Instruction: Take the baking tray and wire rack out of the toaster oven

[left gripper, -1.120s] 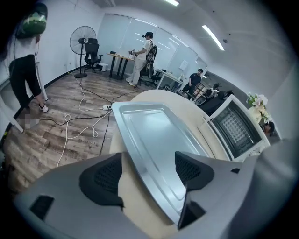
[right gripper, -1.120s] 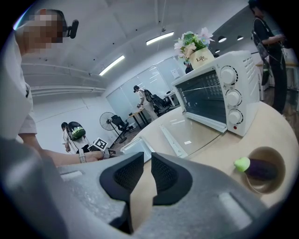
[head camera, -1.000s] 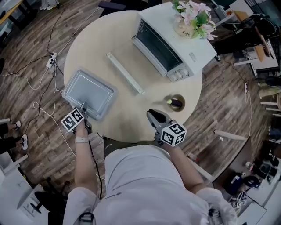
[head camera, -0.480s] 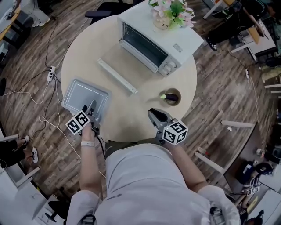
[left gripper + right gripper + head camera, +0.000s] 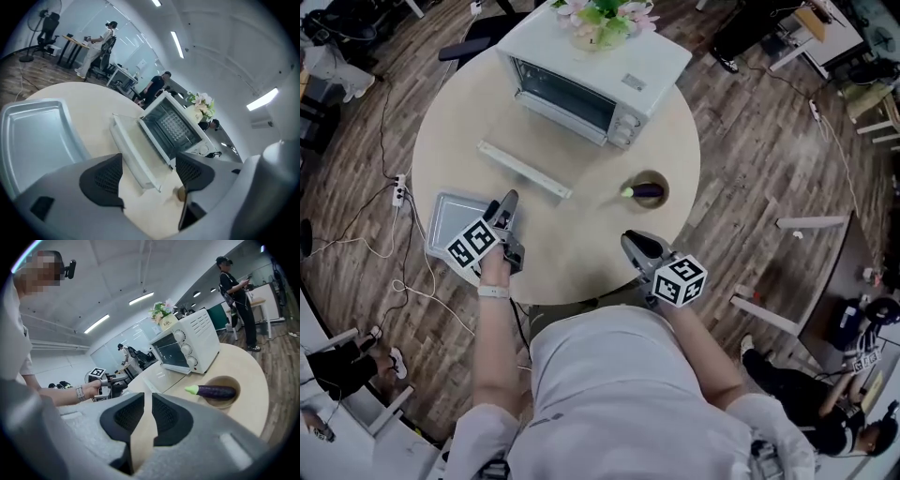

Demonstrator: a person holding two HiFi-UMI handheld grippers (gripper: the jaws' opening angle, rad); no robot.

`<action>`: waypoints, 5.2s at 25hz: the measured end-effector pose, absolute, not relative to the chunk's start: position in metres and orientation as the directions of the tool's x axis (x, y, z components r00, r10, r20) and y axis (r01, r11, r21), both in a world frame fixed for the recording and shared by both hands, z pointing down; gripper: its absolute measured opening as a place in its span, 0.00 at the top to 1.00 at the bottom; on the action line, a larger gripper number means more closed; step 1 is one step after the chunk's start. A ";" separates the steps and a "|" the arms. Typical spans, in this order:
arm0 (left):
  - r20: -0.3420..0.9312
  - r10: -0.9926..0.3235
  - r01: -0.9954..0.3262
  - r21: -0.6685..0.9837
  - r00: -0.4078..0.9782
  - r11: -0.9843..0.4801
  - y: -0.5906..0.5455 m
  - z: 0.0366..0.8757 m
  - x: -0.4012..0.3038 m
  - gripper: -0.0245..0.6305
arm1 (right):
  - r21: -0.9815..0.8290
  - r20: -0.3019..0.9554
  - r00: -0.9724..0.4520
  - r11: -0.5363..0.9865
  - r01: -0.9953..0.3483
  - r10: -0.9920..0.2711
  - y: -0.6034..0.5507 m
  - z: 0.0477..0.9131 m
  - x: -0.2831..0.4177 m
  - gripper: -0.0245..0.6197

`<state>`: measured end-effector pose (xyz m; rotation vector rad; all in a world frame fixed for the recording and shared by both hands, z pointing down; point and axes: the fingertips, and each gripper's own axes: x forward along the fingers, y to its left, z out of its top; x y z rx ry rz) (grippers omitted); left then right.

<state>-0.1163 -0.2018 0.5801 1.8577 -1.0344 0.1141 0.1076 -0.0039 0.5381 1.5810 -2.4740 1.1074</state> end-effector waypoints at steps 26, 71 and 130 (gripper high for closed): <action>0.194 -0.440 -0.374 0.849 0.877 -0.372 -0.343 0.524 0.078 0.44 | -0.547 0.461 -0.228 -0.072 -0.834 -0.857 0.035 0.553 0.144 0.89; -0.200 -0.452 0.151 0.978 0.869 -0.142 -0.398 0.527 0.156 0.94 | -0.468 0.541 -0.069 -0.232 -0.853 -0.838 0.028 0.542 0.170 0.89; -0.104 -0.668 0.034 0.993 0.737 -0.117 -0.148 0.555 -0.078 0.96 | -0.551 0.360 -0.519 0.272 -0.789 -0.776 0.050 0.542 0.111 0.89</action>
